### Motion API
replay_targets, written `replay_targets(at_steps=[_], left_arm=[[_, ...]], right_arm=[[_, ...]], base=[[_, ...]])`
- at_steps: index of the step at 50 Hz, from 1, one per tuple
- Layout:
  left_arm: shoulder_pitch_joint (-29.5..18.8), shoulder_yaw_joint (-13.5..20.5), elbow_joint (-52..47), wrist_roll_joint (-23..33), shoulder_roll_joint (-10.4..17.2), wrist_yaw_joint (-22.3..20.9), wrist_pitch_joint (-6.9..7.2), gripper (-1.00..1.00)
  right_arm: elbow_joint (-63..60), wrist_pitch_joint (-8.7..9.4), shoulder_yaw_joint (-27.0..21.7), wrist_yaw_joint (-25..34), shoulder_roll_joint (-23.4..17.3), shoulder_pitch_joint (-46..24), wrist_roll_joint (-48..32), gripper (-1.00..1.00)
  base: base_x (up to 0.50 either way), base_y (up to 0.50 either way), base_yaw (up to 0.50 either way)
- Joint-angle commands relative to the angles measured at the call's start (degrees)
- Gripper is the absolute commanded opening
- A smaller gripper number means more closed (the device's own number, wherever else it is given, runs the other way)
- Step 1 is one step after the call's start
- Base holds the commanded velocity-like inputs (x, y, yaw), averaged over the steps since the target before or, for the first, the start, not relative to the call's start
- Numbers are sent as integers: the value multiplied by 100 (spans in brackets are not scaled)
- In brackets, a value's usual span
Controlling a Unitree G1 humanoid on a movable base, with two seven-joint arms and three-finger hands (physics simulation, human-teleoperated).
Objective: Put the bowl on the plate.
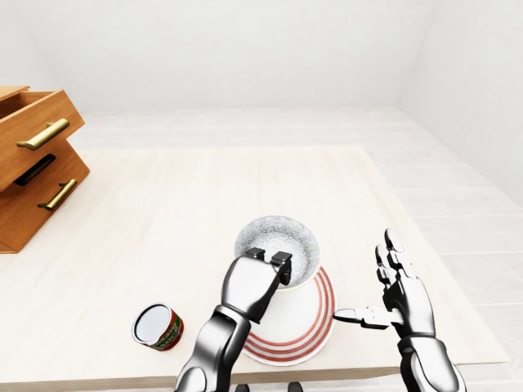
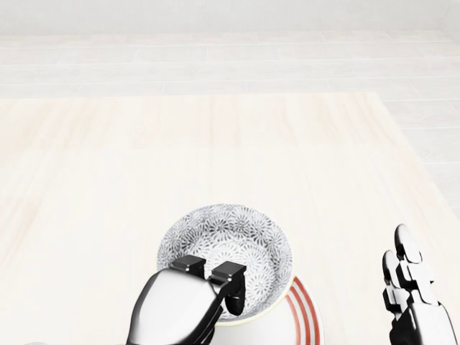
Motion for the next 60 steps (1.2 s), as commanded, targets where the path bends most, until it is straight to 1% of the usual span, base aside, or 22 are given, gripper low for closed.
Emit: replay_targets(at_steps=[1,7,24,33,45,48,53,55,60], left_arm=[[186,-167,57,-86,82,361,7,-100],[209,-212,203,-95,123,511,12,-100],[322,-345,297,-118,204,599,52,-100],[350,-407,268,-132,226,588,93,-100],[398,-411,186,-160,275,588,137,-100],[394,-409,169,-187,251,556,175,-100],[421,-415,164,-205,270,581,195,-100],[407,-420,152,-211,264,558,210,-84],[429,-439,166,-199,294,538,229,-90]], right_arm=[[45,0,-35,38,30,-2,-12,100],[109,0,3,26,31,-47,-30,100],[208,0,57,-19,3,-51,-35,100],[242,0,100,-58,-17,-97,-47,100],[254,0,132,-97,-47,-111,-20,100],[265,0,137,-98,-51,-101,-8,100],[277,0,152,-107,-59,-112,-1,100],[297,0,152,-116,-69,-122,-9,100],[232,0,140,-110,-98,-178,9,100]], base=[[0,0,0],[0,0,0],[0,0,0],[0,0,0],[0,0,0],[0,0,0],[0,0,0],[0,0,0],[0,0,0]])
